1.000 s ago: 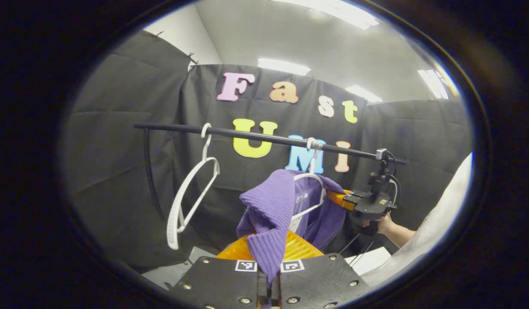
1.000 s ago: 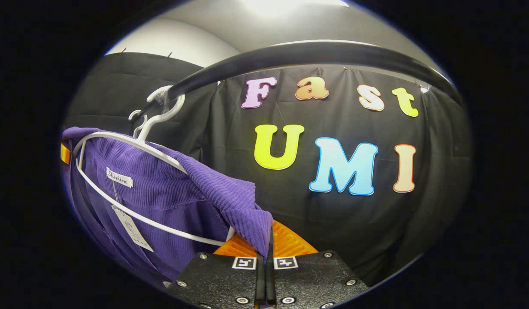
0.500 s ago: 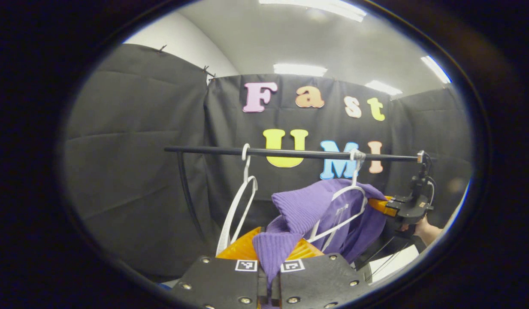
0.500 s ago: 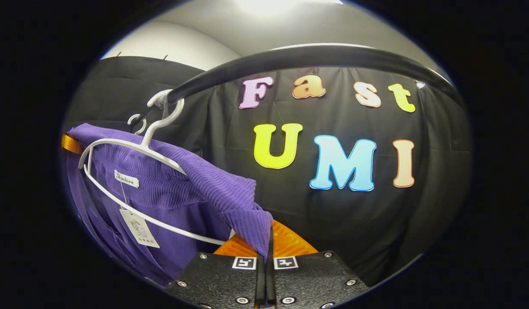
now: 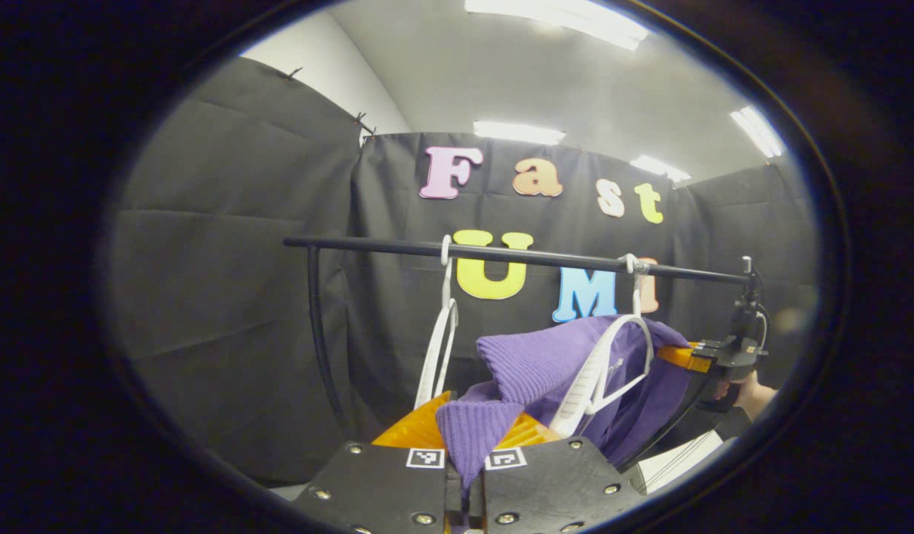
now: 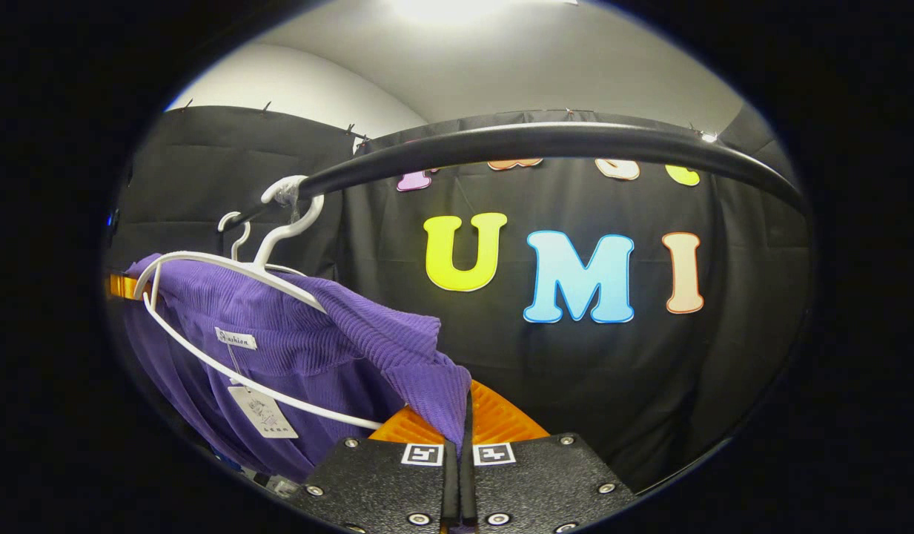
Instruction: Grasp the clothes on the hanger with both hands and then place them into the laundry hamper below.
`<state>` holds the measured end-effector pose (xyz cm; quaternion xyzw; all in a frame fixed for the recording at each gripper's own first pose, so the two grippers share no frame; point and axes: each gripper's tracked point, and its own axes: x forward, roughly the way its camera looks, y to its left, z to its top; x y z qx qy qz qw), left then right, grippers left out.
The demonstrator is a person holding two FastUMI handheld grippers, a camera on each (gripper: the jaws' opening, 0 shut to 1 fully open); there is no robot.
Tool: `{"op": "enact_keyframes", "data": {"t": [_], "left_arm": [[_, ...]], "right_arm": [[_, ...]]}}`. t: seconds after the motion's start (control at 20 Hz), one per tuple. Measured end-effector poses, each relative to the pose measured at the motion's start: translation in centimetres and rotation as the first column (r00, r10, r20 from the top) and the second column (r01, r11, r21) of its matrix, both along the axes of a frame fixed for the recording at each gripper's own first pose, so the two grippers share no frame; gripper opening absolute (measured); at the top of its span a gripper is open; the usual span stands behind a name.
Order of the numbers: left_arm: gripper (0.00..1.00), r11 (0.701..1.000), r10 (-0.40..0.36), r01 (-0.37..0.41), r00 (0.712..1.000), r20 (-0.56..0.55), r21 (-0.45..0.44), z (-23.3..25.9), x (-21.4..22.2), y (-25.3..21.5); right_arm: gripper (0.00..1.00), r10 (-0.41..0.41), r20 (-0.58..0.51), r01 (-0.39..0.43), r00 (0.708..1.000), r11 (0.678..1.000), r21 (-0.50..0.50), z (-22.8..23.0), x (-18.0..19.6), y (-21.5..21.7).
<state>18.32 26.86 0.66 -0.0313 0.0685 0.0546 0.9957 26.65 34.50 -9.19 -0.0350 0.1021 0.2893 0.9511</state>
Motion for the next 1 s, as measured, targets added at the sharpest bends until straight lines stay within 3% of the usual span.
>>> {"op": "enact_keyframes", "data": {"t": [0.2, 0.3, 0.35, 0.4, 0.7, 1.0], "left_arm": [[0.0, 0.998, -0.006, 0.009, 0.998, 0.062, -0.063, -3.2, 1.2, 0.2], [0.04, 0.996, -0.002, 0.01, 0.996, 0.09, -0.086, -4.7, 1.4, 0.1], [0.12, 0.996, -0.005, 0.014, 0.995, 0.097, -0.089, -5.4, 1.7, -0.2], [0.0, 0.996, -0.011, 0.019, 0.995, 0.098, -0.086, -6.3, 2.0, -0.5], [0.0, 0.991, -0.06, 0.074, 0.991, 0.12, -0.113, -8.5, 3.2, -3.5], [0.0, 0.987, -0.018, 0.047, 0.983, 0.185, -0.153, -8.6, 5.6, -6.1]], "right_arm": [[0.01, -0.046, 0.037, 0.046, 0.998, 0.999, -0.02, 0.5, 0.4, -0.5], [0.01, -0.065, 0.052, 0.066, 0.997, 0.997, -0.033, 0.7, 0.6, -0.7], [0.01, -0.074, 0.051, 0.076, 0.996, 0.996, -0.035, 0.7, 0.7, -1.0], [0.0, -0.087, 0.054, 0.089, 0.995, 0.995, -0.033, 0.8, 0.8, -1.3], [0.0, -0.145, 0.119, 0.152, 0.982, 0.987, -0.054, 1.7, 2.5, -3.8], [0.0, -0.15, 0.17, 0.164, 0.974, 0.984, -0.068, 1.9, 3.9, -5.2]]}}
